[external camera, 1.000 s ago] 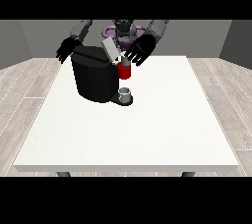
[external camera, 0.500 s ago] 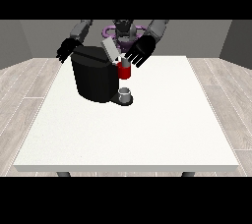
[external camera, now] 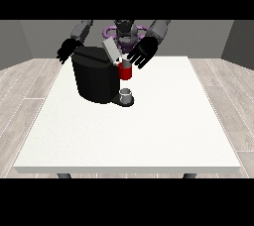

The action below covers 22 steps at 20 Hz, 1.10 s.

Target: Insert the coffee pod into the coffee machine and close the lid

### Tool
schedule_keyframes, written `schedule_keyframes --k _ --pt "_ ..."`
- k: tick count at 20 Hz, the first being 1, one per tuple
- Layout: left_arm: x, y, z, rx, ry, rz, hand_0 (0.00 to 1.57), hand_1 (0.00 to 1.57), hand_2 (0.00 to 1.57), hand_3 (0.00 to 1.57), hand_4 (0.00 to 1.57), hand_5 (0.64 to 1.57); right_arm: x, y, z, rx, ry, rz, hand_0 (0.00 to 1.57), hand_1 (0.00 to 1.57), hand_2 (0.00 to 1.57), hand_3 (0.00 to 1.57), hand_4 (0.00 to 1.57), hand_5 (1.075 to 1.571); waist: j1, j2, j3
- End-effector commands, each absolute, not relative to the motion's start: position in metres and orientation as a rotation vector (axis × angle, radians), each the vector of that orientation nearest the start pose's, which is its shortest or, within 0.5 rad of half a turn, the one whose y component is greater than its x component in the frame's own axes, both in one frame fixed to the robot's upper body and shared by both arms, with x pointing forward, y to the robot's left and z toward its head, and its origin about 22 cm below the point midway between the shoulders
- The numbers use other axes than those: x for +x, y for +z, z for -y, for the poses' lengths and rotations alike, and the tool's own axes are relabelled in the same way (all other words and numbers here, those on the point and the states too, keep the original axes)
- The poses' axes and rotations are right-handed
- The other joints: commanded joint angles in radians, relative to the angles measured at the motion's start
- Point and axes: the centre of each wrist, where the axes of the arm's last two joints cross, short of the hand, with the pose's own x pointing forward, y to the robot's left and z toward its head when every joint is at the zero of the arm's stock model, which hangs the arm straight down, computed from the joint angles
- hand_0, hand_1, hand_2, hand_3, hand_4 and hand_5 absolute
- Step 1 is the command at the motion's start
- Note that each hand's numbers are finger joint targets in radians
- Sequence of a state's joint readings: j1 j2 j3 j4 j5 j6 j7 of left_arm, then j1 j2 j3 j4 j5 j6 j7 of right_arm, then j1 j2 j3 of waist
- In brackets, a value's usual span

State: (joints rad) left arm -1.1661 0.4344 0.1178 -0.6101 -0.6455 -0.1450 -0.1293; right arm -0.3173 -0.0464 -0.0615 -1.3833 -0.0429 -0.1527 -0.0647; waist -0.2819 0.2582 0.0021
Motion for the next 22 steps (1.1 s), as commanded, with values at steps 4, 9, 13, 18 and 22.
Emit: schedule_keyframes --k 4,9,13,18,22 --pt "0.461 0.216 -0.265 0.692 -0.944 1.668 1.15 1.15 1.18 1.02 0.45 1.571 0.313 0.030 0.217 -0.112 -0.095 1.736 0.00 0.00 0.00 0.00 0.42 1.571 0.025 0.014 -0.0019" --pt "0.462 0.226 -0.270 0.755 -0.931 1.643 1.06 1.06 1.11 0.94 0.39 1.571 0.313 0.041 0.223 -0.076 -0.066 1.729 0.00 0.00 0.00 0.00 0.34 1.571 -0.020 0.005 -0.0020" --pt "0.463 0.213 -0.242 0.734 -0.953 1.684 1.05 1.05 1.12 0.96 0.36 1.571 0.317 0.032 0.221 -0.091 -0.080 1.750 0.00 0.00 0.00 0.00 0.44 1.571 0.021 0.008 -0.0016" --pt "0.463 0.218 -0.256 0.736 -0.980 1.651 0.91 0.91 1.02 0.86 0.36 1.571 0.317 0.041 0.211 -0.079 -0.087 1.735 0.00 0.00 0.00 0.00 0.46 1.571 0.005 0.007 -0.0021" --pt "0.461 0.227 -0.271 0.761 -1.091 1.619 0.00 0.00 0.00 0.00 0.00 1.571 0.318 0.039 0.230 -0.081 -0.085 1.740 0.00 0.00 0.00 0.00 0.46 1.571 0.007 0.025 -0.0018"
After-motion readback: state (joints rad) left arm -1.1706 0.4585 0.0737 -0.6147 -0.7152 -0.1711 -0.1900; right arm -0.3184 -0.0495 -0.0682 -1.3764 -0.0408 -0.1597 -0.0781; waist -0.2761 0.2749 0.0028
